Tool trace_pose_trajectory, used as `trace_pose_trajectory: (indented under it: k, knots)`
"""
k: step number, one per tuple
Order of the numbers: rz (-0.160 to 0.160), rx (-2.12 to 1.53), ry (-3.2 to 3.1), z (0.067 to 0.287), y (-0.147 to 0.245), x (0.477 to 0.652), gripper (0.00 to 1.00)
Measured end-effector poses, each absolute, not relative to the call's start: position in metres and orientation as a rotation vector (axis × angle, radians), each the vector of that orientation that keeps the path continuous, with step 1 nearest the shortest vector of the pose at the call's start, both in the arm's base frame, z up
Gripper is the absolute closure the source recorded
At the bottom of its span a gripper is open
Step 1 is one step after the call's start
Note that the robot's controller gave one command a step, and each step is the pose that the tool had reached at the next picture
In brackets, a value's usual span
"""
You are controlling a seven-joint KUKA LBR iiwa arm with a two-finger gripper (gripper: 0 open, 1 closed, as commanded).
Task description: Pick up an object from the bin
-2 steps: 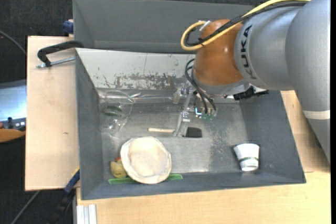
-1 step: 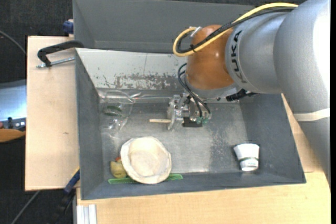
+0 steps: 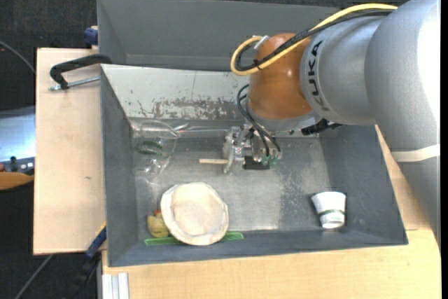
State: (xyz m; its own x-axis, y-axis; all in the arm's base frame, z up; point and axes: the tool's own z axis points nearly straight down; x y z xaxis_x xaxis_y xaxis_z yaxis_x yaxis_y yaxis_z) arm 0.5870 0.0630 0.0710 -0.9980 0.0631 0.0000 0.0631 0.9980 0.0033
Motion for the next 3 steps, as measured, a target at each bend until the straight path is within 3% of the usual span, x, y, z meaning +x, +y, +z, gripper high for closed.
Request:
trace_pose_trajectory:
  k: [1,2,3]
  knots:
    - [0.007,0.104,3.137,0.106,0.054,0.585,1.00]
    - [0.007,0.038,3.134,0.180,0.053,0.598,1.00]
    - [0.010,0.099,3.131,0.160,0.046,0.595,1.00]
